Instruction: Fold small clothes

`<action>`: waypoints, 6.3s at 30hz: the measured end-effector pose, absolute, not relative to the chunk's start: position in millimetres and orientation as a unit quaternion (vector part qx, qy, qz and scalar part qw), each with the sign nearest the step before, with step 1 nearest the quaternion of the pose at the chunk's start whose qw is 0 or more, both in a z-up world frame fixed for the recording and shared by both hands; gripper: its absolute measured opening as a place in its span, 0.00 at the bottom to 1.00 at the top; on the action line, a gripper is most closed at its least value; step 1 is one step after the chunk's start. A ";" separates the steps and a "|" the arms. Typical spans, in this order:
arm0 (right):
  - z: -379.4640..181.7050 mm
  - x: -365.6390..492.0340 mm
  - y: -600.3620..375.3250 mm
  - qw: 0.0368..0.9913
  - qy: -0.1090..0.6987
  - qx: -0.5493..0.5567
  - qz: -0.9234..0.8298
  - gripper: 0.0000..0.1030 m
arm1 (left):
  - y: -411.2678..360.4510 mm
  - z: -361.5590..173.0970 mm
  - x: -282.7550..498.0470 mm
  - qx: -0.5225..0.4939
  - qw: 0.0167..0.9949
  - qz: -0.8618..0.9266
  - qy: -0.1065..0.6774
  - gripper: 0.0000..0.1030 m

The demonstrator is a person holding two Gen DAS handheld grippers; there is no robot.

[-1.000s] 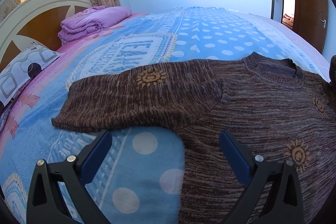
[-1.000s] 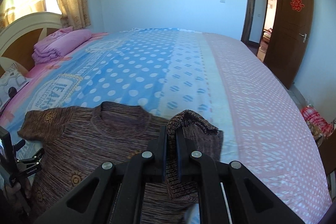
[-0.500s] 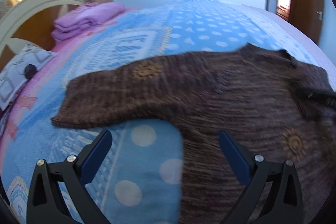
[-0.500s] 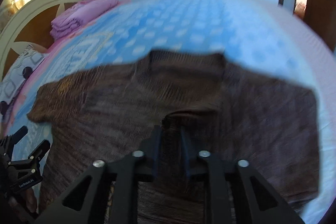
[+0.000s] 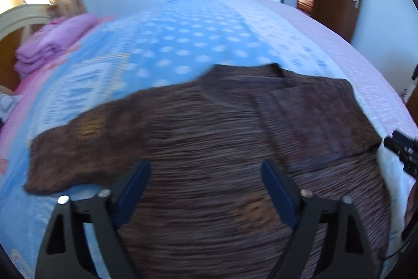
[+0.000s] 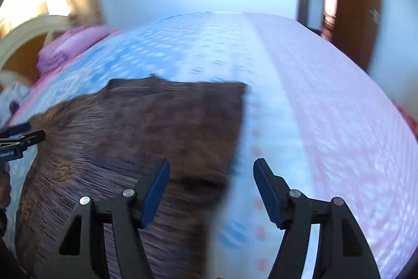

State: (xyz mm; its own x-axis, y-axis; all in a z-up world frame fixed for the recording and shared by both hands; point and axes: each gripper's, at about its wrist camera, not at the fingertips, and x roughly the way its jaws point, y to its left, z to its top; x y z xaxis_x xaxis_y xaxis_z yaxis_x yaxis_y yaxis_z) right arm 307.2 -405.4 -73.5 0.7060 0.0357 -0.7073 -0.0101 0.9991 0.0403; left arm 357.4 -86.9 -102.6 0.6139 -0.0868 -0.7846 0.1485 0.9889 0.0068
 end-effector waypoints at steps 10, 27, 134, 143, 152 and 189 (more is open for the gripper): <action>-108.4 283.7 -464.2 0.917 0.383 0.113 -0.016 0.67 | -133.8 -147.2 397.9 -0.028 0.863 -0.096 0.496 0.50; -113.5 282.3 -443.3 0.918 0.388 0.081 -0.012 0.70 | -127.3 -119.6 385.9 -0.034 0.886 -0.115 0.448 0.06; -91.3 292.3 -368.5 0.918 0.391 -0.056 0.015 0.52 | -23.0 -124.8 326.4 0.034 0.920 -0.009 0.390 1.00; -97.8 321.3 -316.3 0.915 0.391 -0.068 0.068 0.53 | 103.5 -129.0 318.8 -0.009 0.906 0.114 0.407 1.00; -119.4 322.8 -311.6 0.907 0.409 -0.077 0.060 0.65 | 202.1 -149.6 301.9 -0.114 0.875 0.196 0.428 0.99; -123.3 320.2 -309.2 0.908 0.405 -0.101 0.030 0.80 | 253.7 -129.3 336.7 -0.358 0.862 0.132 0.334 0.09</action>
State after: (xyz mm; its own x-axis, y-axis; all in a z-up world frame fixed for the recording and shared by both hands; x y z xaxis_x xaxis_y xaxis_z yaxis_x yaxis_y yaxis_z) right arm 320.2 -309.2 -123.3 0.6695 -0.0268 -0.7424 -0.1367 0.9778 -0.1585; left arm 336.7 253.7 -129.3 0.7424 -0.0120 -0.6698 -0.4658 0.7094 -0.5289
